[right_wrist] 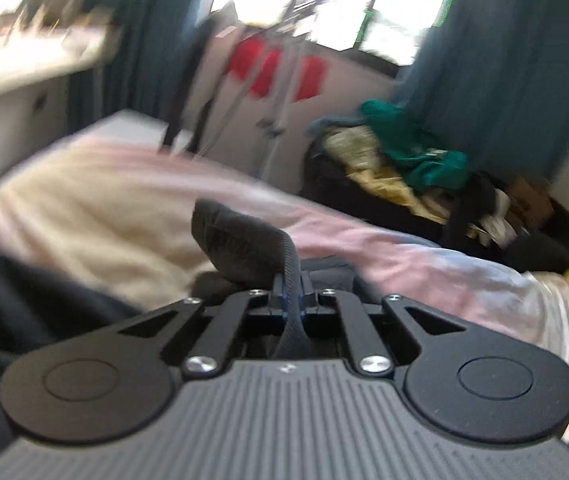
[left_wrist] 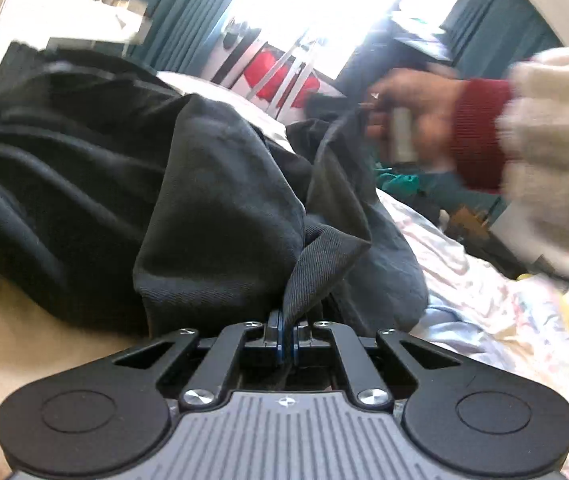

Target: Fold clothes

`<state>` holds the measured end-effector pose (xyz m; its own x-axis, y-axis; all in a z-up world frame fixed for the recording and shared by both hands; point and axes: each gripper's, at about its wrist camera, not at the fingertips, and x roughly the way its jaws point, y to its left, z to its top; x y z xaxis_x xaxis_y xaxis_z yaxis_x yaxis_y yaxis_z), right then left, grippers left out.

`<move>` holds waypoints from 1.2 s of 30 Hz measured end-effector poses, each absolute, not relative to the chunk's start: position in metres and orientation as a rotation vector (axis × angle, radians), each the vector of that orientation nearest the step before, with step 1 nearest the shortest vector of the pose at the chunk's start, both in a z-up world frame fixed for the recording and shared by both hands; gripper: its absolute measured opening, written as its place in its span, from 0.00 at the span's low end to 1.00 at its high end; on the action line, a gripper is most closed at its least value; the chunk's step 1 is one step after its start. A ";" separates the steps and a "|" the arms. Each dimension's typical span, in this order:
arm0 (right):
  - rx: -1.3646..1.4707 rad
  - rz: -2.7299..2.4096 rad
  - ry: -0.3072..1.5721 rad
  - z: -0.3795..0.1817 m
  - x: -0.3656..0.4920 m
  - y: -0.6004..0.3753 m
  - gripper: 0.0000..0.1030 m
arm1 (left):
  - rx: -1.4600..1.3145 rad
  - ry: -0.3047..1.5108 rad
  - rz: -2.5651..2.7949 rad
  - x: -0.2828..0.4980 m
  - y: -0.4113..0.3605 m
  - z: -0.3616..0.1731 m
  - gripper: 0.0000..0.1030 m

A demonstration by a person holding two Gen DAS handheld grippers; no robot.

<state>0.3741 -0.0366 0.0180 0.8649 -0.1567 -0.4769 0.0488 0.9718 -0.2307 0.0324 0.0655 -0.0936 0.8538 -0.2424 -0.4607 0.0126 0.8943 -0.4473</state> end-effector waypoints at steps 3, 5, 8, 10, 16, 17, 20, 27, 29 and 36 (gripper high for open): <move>-0.039 -0.201 0.474 0.047 0.339 -0.106 0.07 | -0.402 0.498 -0.130 0.026 0.061 -0.090 0.05; 0.087 -0.254 0.444 0.061 0.311 -0.154 0.06 | -0.366 0.473 -0.128 0.022 0.058 -0.086 0.05; 0.316 -0.314 0.433 0.059 0.259 -0.234 0.06 | -0.324 0.442 -0.127 0.017 0.057 -0.080 0.04; 0.460 -0.340 0.429 0.046 0.222 -0.278 0.06 | -0.305 0.428 -0.133 0.015 0.055 -0.077 0.05; 0.749 -0.435 0.461 -0.031 0.112 -0.373 0.06 | -0.243 0.414 -0.162 0.011 0.040 -0.072 0.05; 0.803 -0.438 0.484 -0.047 0.099 -0.383 0.06 | -0.249 0.438 -0.156 0.010 0.040 -0.073 0.05; 0.937 -0.425 0.614 -0.094 0.082 -0.404 0.07 | -0.255 0.503 -0.133 0.016 0.042 -0.073 0.05; 1.139 -0.375 0.657 -0.125 0.080 -0.417 0.17 | -0.231 0.526 -0.111 0.010 0.040 -0.073 0.06; 1.226 -0.342 0.654 -0.135 0.079 -0.420 0.35 | -0.201 0.521 -0.105 0.008 0.035 -0.074 0.06; 1.312 -0.370 0.557 -0.149 0.087 -0.425 0.32 | -0.275 0.585 -0.107 0.019 0.042 -0.085 0.06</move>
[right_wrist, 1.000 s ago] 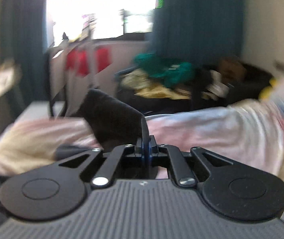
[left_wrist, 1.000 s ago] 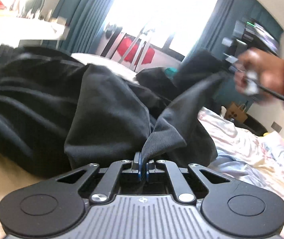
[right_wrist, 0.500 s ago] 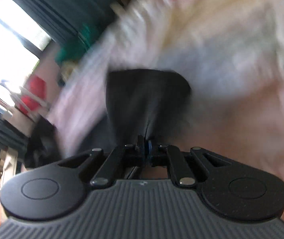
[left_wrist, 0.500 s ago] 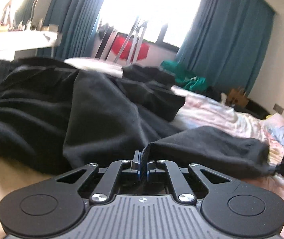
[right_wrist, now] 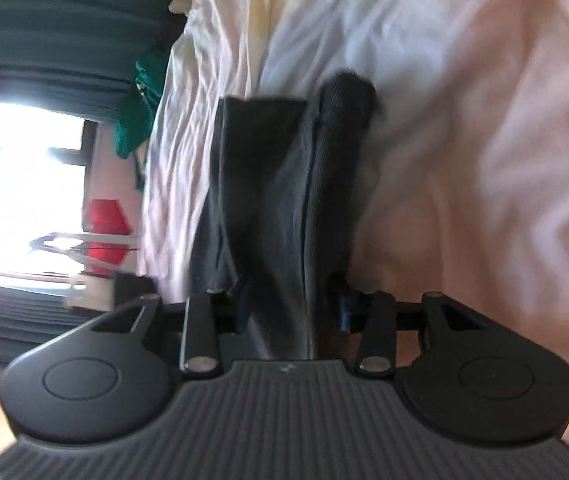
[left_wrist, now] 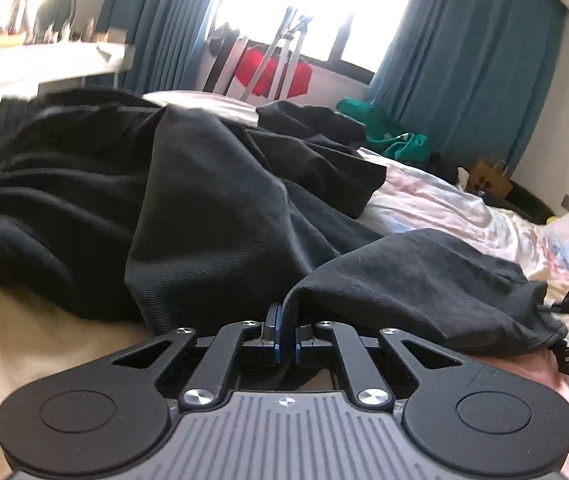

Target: Fold clothes

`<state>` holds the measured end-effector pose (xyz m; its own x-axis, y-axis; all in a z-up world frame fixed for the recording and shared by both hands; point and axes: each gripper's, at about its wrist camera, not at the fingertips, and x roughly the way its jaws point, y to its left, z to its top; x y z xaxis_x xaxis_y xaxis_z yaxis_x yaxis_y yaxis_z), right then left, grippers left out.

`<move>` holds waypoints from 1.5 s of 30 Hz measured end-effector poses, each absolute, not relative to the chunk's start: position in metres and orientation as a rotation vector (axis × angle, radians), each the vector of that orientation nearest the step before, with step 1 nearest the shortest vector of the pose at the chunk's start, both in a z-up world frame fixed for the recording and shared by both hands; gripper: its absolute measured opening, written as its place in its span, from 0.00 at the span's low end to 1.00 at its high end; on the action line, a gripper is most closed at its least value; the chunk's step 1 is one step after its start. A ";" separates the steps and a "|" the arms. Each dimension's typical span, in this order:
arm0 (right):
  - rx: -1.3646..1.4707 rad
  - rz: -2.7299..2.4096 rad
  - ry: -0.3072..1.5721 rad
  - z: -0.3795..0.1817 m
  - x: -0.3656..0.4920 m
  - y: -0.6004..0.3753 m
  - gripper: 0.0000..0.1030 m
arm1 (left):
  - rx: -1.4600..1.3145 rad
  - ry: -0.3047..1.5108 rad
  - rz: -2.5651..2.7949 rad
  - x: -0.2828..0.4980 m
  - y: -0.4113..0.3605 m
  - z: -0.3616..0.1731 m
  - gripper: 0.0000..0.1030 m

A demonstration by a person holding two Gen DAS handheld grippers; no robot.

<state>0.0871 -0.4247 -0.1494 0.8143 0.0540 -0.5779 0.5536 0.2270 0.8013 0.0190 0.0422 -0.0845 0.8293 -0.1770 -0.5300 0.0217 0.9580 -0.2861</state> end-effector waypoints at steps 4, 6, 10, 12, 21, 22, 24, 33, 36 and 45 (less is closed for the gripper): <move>1.117 -0.461 0.417 -0.125 0.091 -0.411 0.07 | -0.368 0.610 -0.187 0.023 0.052 -0.083 0.08; 1.064 -0.457 0.334 -0.111 0.090 -0.406 0.07 | -0.367 0.602 -0.209 0.022 0.053 -0.081 0.10; 0.965 -0.515 0.210 -0.089 0.084 -0.418 0.07 | -0.388 0.563 -0.346 0.019 0.046 -0.075 0.18; 0.964 -0.575 0.195 -0.093 0.080 -0.431 0.07 | -0.350 0.552 -0.431 0.015 0.034 -0.071 0.19; 1.052 -0.668 0.306 -0.136 0.079 -0.471 0.07 | -0.336 0.664 -0.586 -0.013 0.038 -0.057 0.77; 1.043 -0.666 0.307 -0.135 0.079 -0.471 0.07 | -0.348 0.667 -0.582 -0.017 0.045 -0.054 0.77; 1.028 -0.661 0.308 -0.133 0.079 -0.471 0.07 | -0.413 0.671 -0.533 -0.019 0.065 -0.052 0.80; 1.026 -0.623 0.278 -0.124 0.073 -0.471 0.07 | -1.246 0.657 -0.005 0.008 0.200 -0.130 0.82; 1.032 -0.611 0.243 -0.121 0.069 -0.470 0.07 | -1.357 0.601 0.066 0.017 0.220 -0.144 0.76; 0.949 -0.626 0.141 -0.108 0.057 -0.474 0.07 | -1.269 0.550 0.239 0.039 0.248 -0.139 0.34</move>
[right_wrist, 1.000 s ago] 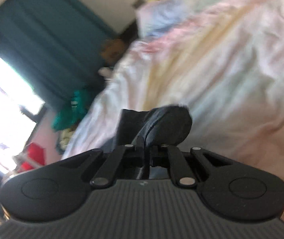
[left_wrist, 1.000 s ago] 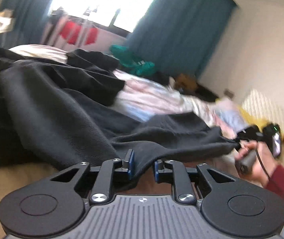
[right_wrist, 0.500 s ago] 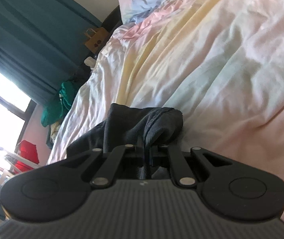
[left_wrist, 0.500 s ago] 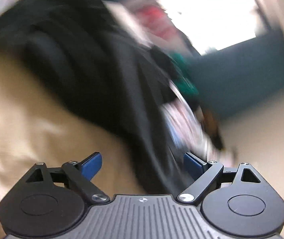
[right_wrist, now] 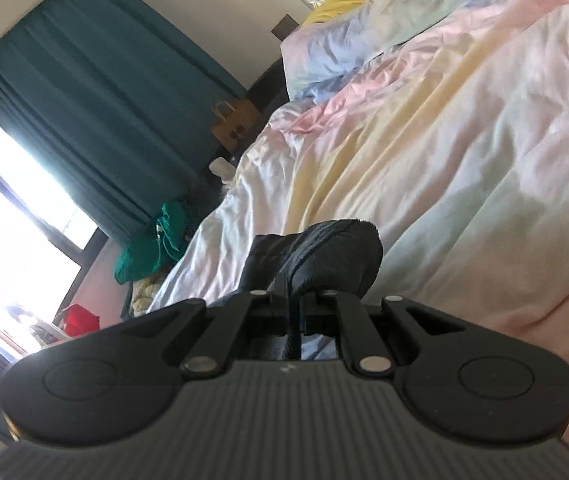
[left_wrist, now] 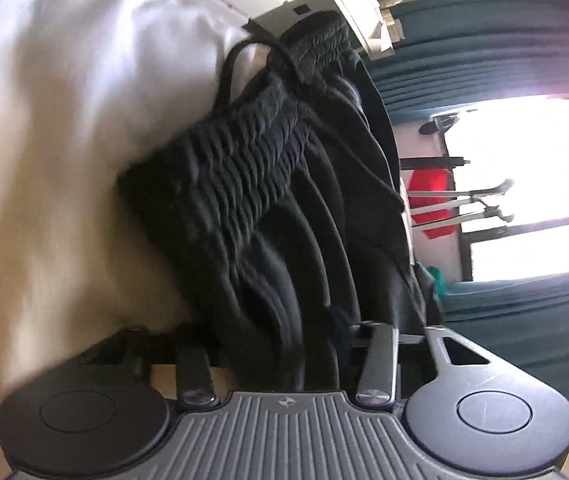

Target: Fold clothes

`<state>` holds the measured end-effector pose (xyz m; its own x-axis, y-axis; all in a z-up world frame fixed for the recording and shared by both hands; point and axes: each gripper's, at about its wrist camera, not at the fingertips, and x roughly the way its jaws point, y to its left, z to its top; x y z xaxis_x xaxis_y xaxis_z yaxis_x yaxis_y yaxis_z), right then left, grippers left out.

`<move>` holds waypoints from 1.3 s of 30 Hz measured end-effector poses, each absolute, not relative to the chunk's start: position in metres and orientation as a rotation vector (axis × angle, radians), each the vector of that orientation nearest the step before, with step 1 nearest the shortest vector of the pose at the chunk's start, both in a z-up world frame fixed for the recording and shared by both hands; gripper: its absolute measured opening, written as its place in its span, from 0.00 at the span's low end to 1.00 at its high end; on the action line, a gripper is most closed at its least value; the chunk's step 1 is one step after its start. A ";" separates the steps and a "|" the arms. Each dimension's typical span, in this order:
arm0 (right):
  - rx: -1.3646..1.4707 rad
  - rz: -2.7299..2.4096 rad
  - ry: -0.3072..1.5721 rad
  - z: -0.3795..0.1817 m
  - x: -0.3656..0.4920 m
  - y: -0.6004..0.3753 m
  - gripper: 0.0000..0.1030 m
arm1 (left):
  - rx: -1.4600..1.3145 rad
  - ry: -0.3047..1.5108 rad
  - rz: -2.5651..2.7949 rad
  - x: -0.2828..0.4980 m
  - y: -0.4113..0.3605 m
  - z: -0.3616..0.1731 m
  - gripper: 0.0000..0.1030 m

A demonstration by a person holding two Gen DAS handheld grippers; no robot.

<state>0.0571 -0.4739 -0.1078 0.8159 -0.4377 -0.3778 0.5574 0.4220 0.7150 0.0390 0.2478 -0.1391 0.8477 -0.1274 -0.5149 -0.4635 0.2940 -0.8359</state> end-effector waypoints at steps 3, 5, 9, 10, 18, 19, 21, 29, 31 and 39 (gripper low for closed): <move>0.976 -0.663 0.178 -0.117 0.053 -0.482 0.07 | -1.229 0.566 0.246 0.038 0.261 -0.124 0.15; 0.994 -0.689 0.197 -0.122 0.050 -0.486 0.07 | -1.187 0.539 0.228 0.031 0.267 -0.103 0.13; 1.015 -0.703 0.213 -0.126 0.043 -0.489 0.07 | -1.121 0.451 0.225 0.009 0.290 -0.047 0.11; 0.994 -0.711 0.220 -0.124 0.042 -0.487 0.07 | -1.116 0.439 0.225 0.000 0.306 -0.034 0.10; 0.778 -0.767 0.112 -0.087 0.017 -0.462 0.07 | -1.096 0.576 0.227 -0.053 0.358 -0.014 0.10; 0.739 -0.781 0.096 -0.080 0.014 -0.457 0.07 | -1.089 0.585 0.233 -0.054 0.357 -0.018 0.10; 0.733 -0.837 0.107 -0.074 0.005 -0.452 0.07 | -1.083 0.607 0.251 -0.057 0.360 -0.028 0.11; 1.071 -1.050 0.439 -0.125 -0.016 -0.474 0.07 | -0.977 0.703 0.279 -0.048 0.359 -0.049 0.14; 1.031 -1.041 0.469 -0.122 -0.011 -0.474 0.07 | -0.939 0.715 0.282 -0.044 0.356 -0.049 0.16; 1.020 -1.032 0.473 -0.112 -0.006 -0.472 0.12 | -0.774 0.781 0.287 -0.045 0.348 -0.034 0.64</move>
